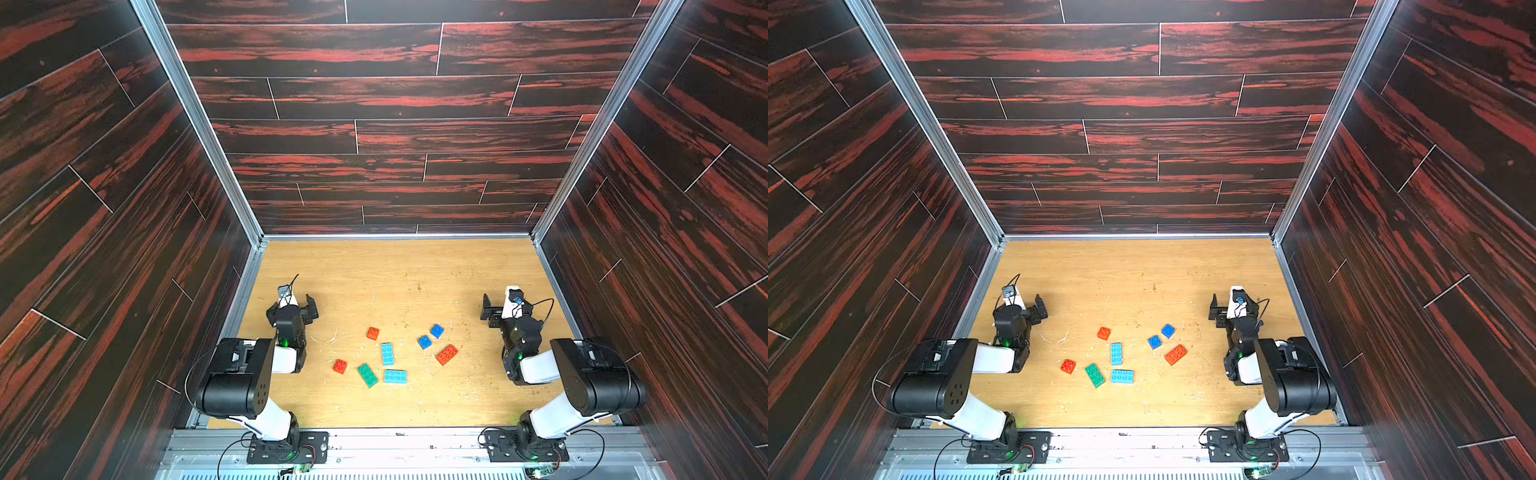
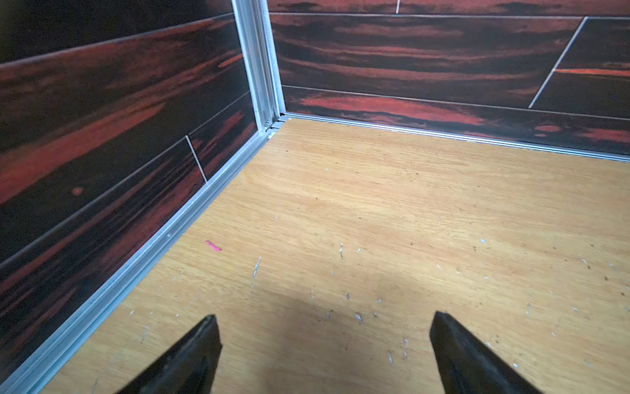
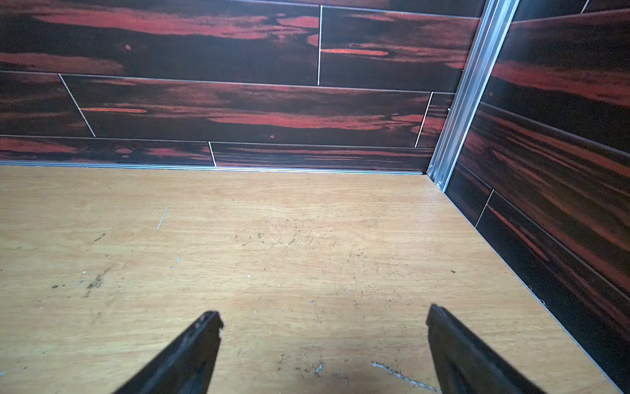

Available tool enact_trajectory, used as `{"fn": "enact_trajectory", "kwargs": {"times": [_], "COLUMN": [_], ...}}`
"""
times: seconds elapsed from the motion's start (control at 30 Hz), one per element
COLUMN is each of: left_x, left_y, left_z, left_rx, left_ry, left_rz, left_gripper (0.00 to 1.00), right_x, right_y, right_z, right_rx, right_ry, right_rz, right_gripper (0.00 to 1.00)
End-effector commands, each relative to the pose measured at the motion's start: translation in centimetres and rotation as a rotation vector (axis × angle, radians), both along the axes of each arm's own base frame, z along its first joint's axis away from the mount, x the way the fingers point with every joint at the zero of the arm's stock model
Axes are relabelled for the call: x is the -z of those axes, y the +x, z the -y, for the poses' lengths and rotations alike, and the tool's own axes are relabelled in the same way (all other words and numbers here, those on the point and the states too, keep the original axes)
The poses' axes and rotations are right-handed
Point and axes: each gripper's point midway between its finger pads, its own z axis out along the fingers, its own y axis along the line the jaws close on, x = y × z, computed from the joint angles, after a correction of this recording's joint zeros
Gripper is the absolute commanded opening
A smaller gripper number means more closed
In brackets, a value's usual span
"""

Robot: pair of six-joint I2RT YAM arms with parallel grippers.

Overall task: Assemble a heart with lego
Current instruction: Adjust the lego brick at the center of the board.

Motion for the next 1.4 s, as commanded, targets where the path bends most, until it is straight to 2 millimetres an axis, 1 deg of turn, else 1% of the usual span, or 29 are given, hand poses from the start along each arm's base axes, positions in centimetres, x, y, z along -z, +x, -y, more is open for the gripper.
{"fn": "enact_trajectory", "kwargs": {"times": [0.0,0.73,0.83,0.9,1.0,1.03,1.07,1.1,1.17,1.23,1.3,1.33,1.37], "left_x": [-0.5,-0.6,-0.8,-1.6,-3.7,-4.0,-4.9,-5.2,-6.5,-8.4,-9.0,-9.0,-8.8], "left_y": [0.3,0.3,0.1,-0.3,-1.5,-1.9,-2.2,-2.6,-3.1,-3.1,-3.4,-3.8,-4.1], "left_z": [-0.6,-0.5,-0.6,-0.7,-1.1,-1.4,-1.5,-1.6,-1.7,-1.3,-1.5,-1.8,-2.1], "left_rx": [-0.030,-0.029,-0.032,-0.040,-0.067,-0.085,-0.098,-0.109,-0.138,-0.137,-0.187,-0.220,-0.253], "left_ry": [0.005,0.004,0.006,0.004,0.002,-0.004,-0.014,-0.036,-0.087,-0.169,-0.286,-0.337,-0.383], "left_rz": [0.014,0.016,0.026,0.047,0.083,0.066,0.065,0.025,-0.005,0.021,0.072,0.102,0.129], "left_gripper": [1.00,1.00,1.00,1.00,1.00,1.00,1.00,1.00,1.00,1.00,1.00,1.00,1.00], "right_x": [-0.3,-0.4,-0.5,-0.9,-2.1,-2.7,-3.1,-3.8,-5.1,-6.7,-7.0,-6.4,-5.8], "right_y": [0.2,0.2,0.1,0.0,-0.4,-0.6,-0.7,-0.6,-0.7,-0.5,0.2,0.6,0.7], "right_z": [-0.1,0.0,0.3,0.7,1.6,1.6,1.7,2.0,2.6,3.0,2.3,2.2,2.3], "right_rx": [0.006,0.009,0.029,0.050,0.102,0.102,0.106,0.121,0.164,0.201,0.192,0.213,0.238], "right_ry": [-0.007,-0.005,0.001,0.012,0.025,0.026,0.030,0.041,0.105,0.241,0.333,0.372,0.395], "right_rz": [0.015,0.017,0.020,0.033,0.045,0.049,0.048,0.044,0.038,0.023,-0.074,-0.155,-0.198], "right_gripper": [0.98,0.98,0.98,0.98,0.98,0.98,0.98,0.98,0.98,0.98,0.98,0.98,0.98]}}
